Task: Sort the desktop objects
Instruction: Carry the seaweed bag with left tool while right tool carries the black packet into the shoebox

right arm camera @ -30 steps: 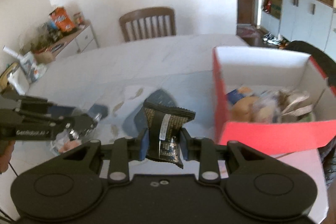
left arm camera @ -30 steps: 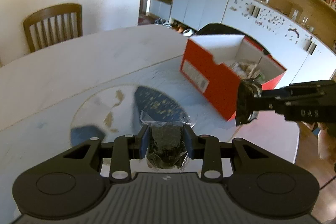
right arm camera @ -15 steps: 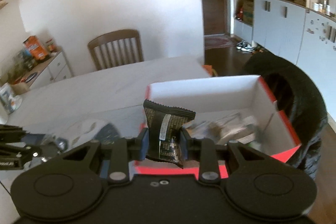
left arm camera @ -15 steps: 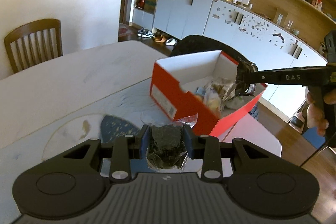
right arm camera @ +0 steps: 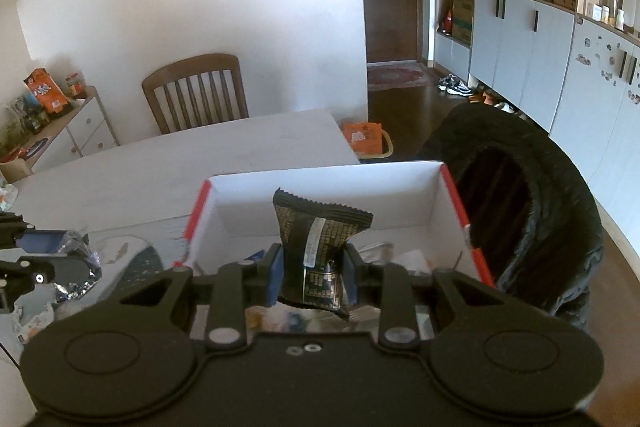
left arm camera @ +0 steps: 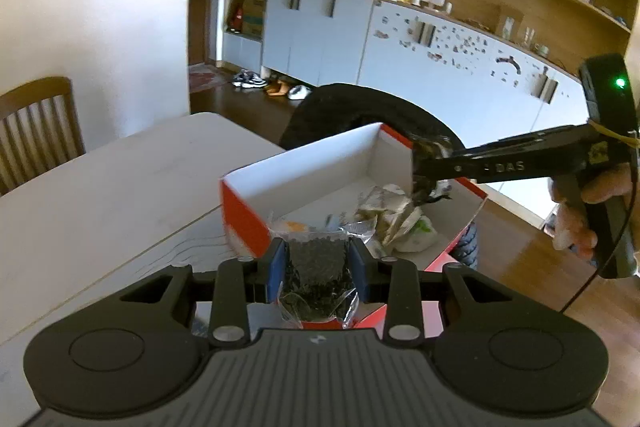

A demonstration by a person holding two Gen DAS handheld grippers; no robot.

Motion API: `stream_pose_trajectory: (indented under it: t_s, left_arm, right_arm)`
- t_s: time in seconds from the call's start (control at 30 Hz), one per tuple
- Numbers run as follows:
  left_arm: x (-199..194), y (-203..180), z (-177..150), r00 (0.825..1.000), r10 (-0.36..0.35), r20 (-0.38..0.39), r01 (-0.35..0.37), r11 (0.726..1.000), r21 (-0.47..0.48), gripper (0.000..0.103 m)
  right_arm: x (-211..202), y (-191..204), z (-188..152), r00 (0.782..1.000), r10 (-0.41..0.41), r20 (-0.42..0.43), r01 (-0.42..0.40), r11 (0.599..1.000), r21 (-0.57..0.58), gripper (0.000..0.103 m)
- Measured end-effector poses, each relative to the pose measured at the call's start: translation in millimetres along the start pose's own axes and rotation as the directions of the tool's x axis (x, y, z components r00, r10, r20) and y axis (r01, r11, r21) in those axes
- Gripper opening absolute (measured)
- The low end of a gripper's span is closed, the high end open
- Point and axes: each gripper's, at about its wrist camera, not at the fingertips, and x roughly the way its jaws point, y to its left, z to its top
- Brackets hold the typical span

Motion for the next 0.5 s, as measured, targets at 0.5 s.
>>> stream_pose_trajectory:
  t_s: [0.5]
  left_arm:
    - [92.4,-37.4,30.4,0.996,0.035,-0.082,-0.027,0.995,0.101,0.034]
  right_arm:
    - [48.0,-38.3,11.7,0.997,0.01,-0.073,-0.013,0.999,-0.033,0.029]
